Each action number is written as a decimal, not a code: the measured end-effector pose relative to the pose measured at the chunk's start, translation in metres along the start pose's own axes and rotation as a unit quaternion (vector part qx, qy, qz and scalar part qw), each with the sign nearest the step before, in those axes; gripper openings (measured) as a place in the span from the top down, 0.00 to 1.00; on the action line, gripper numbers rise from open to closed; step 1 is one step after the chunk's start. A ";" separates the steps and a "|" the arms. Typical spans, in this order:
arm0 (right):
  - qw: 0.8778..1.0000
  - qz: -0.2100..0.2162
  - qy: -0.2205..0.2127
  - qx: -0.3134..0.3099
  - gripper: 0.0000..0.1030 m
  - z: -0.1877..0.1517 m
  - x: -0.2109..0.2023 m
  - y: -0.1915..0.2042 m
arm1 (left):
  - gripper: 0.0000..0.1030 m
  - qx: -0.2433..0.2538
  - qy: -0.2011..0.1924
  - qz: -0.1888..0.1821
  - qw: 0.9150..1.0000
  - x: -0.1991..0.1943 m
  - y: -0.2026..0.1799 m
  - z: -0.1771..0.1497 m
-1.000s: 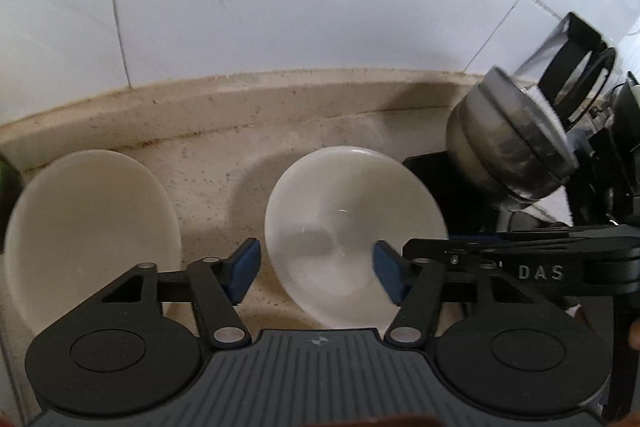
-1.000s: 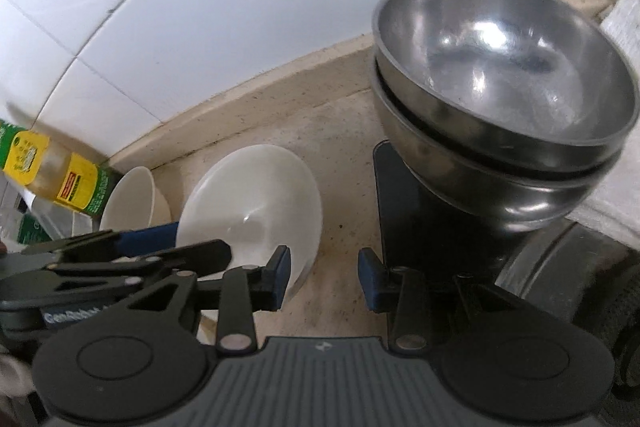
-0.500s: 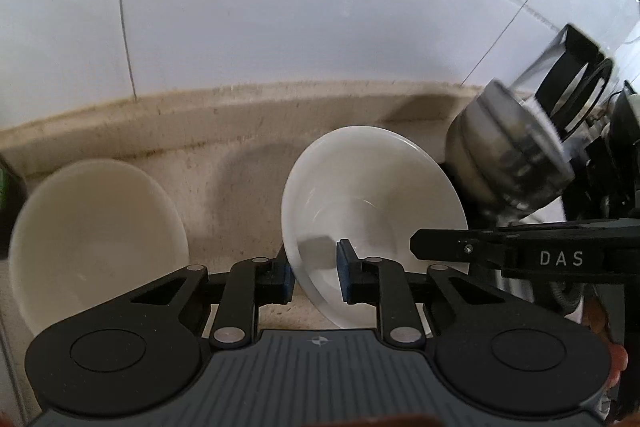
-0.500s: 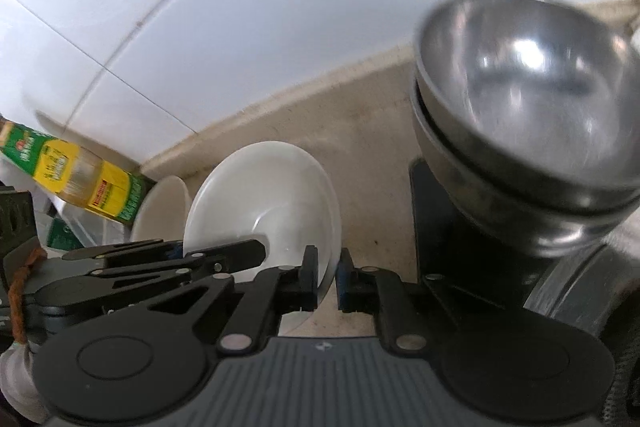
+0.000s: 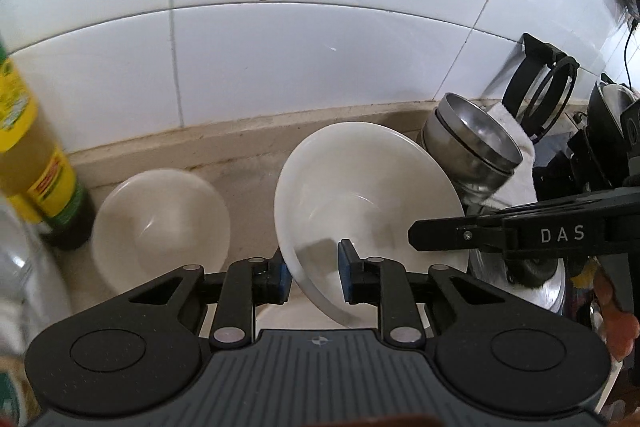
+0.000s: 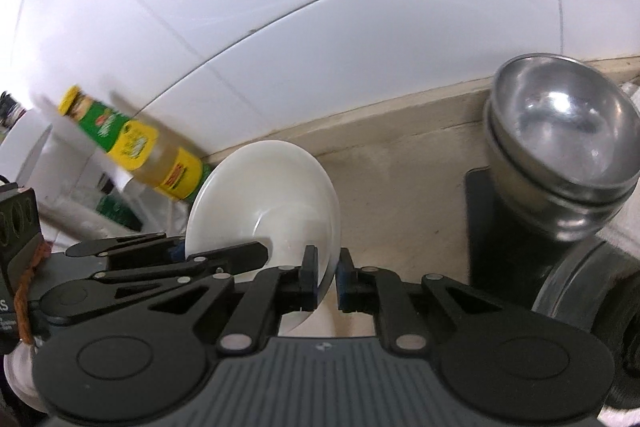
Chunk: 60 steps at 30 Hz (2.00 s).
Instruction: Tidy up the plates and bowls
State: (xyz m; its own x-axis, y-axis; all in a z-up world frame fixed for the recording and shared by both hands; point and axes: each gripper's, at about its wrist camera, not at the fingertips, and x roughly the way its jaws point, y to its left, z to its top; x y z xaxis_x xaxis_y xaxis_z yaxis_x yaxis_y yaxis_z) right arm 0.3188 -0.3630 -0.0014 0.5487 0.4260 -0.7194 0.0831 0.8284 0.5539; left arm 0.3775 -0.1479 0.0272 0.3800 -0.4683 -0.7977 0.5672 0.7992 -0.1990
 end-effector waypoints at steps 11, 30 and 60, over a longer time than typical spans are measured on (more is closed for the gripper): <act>0.998 -0.002 0.050 -0.028 0.89 -0.034 0.017 0.027 | 0.68 -0.012 0.033 0.011 0.999 -0.004 0.011 -0.041; 0.995 -0.047 0.081 -0.036 0.64 -0.041 0.029 0.026 | 0.47 -0.026 0.047 0.034 0.998 -0.004 0.031 -0.062; 0.994 -0.039 0.061 -0.077 0.64 0.020 0.087 0.055 | 0.29 -0.143 -0.018 0.106 0.984 0.005 0.091 -0.034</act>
State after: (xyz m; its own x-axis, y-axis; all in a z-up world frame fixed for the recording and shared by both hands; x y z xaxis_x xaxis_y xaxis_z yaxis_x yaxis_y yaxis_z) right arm 0.3872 -0.2880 -0.0252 0.4400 0.3920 -0.8079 -0.0119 0.9022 0.4312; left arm 0.4065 -0.0646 -0.0147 0.4956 -0.2890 -0.8190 0.2458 0.9511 -0.1869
